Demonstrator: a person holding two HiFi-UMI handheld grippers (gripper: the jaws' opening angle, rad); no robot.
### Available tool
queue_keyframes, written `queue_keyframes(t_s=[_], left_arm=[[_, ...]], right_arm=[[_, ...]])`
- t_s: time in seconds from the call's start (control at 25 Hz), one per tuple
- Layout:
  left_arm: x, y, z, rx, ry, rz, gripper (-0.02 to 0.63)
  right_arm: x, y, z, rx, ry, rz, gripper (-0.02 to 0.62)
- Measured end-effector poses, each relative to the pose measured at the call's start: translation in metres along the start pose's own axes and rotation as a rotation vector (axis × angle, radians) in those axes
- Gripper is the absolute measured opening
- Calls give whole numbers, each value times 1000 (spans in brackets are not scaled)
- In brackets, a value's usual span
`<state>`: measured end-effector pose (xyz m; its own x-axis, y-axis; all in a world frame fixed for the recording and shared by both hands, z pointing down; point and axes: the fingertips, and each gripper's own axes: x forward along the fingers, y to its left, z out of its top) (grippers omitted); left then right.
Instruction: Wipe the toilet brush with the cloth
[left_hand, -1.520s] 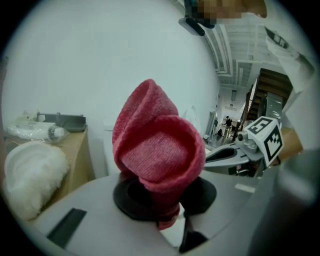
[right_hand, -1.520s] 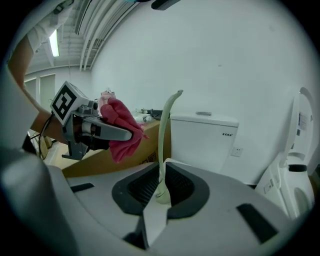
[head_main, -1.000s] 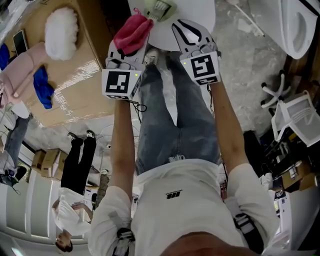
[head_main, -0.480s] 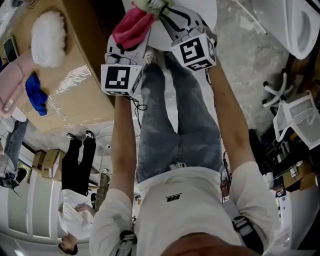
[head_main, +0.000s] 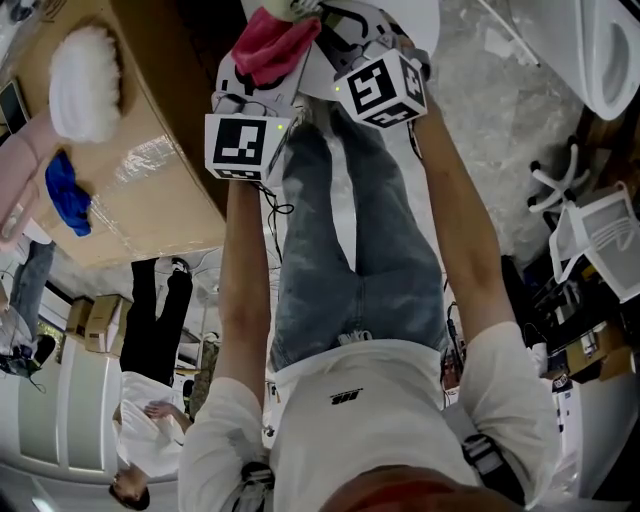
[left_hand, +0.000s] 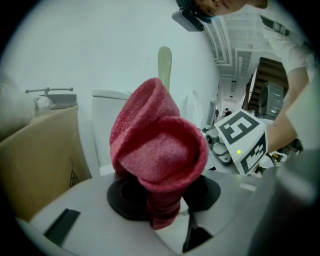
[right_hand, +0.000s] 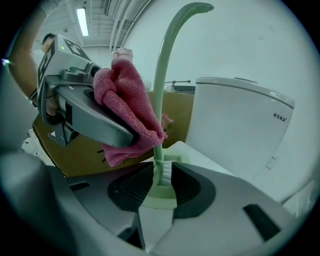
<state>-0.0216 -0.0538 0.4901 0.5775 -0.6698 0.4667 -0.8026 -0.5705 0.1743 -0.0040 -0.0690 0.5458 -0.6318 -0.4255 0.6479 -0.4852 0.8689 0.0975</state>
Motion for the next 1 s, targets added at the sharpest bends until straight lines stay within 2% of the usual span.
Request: queue_keyframes(t_s=[0.32,0.76,0.88,1.0], left_arm=[[24,3,-4,13,18,-10,185],[47,9,-10,-25,10,2,187],[50,9,-9,-12,10,7,140],[51,9,-8,0,15,6,126]], right_arm=[[14,-1,-4,-15,9,22,86],[12,2,-5,-38,-12,46,74],[11,1,-4,-33,-17,38,71],[11,0,-5,-35,-12,29,66]])
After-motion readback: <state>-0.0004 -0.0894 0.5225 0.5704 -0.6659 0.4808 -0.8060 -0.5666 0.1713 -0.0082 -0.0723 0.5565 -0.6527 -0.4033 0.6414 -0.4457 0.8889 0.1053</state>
